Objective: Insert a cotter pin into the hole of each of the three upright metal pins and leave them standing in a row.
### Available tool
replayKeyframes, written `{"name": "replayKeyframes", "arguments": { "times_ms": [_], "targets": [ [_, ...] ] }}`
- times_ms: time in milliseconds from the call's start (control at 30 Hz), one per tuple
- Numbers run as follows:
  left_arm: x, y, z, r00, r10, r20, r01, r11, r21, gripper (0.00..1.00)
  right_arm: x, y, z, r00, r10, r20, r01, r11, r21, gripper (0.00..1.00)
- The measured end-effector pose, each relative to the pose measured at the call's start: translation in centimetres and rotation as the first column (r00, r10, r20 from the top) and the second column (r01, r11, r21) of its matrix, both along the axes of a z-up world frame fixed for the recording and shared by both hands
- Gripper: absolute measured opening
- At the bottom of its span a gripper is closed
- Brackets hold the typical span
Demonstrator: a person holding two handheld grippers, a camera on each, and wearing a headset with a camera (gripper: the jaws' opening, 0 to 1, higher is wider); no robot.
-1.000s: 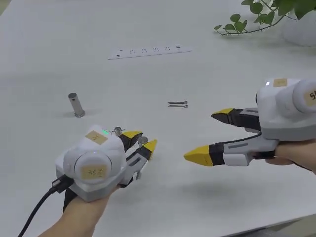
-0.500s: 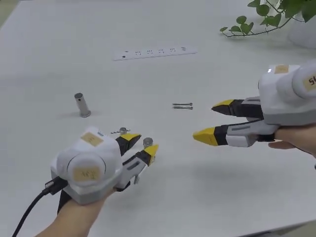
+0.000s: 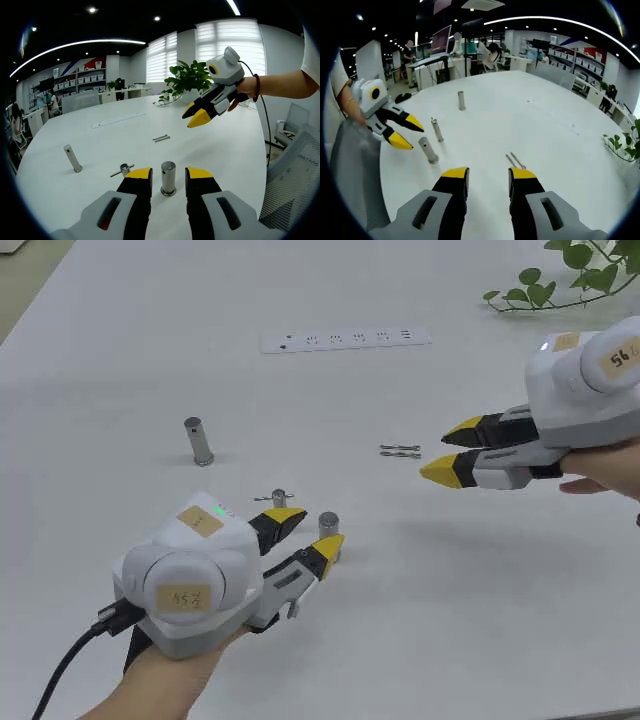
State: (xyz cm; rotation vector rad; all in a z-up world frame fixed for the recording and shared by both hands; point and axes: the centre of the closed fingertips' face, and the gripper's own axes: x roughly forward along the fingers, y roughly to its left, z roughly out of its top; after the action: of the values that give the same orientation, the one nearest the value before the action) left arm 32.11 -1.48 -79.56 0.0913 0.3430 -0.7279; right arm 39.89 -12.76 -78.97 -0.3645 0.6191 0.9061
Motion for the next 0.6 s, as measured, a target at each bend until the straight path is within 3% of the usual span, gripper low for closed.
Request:
{"name": "replayKeyframes", "arguments": {
  "times_ms": [300,433,600],
  "targets": [
    [-0.4,0.9,0.5,1.0,-0.007,0.0,0.007,1.0,-0.015,0.29,2.1,-0.2,-1.8,0.999,0.041,-0.03,-0.044,0.995,-0.091,0.28],
    [-0.6,1.1,0.4,1.0,-0.015,-0.009,0.015,1.0,-0.003,0.31,2.9,-0.3,-2.9,0.997,0.071,-0.041,-0.077,0.986,-0.148,0.25],
    [-1.1,1.0,0.5,0.999,-0.028,-0.016,0.028,0.999,-0.018,0.33,3.4,0.1,-3.8,0.993,0.1,-0.061,-0.11,0.975,-0.192,0.23]
  ]
}}
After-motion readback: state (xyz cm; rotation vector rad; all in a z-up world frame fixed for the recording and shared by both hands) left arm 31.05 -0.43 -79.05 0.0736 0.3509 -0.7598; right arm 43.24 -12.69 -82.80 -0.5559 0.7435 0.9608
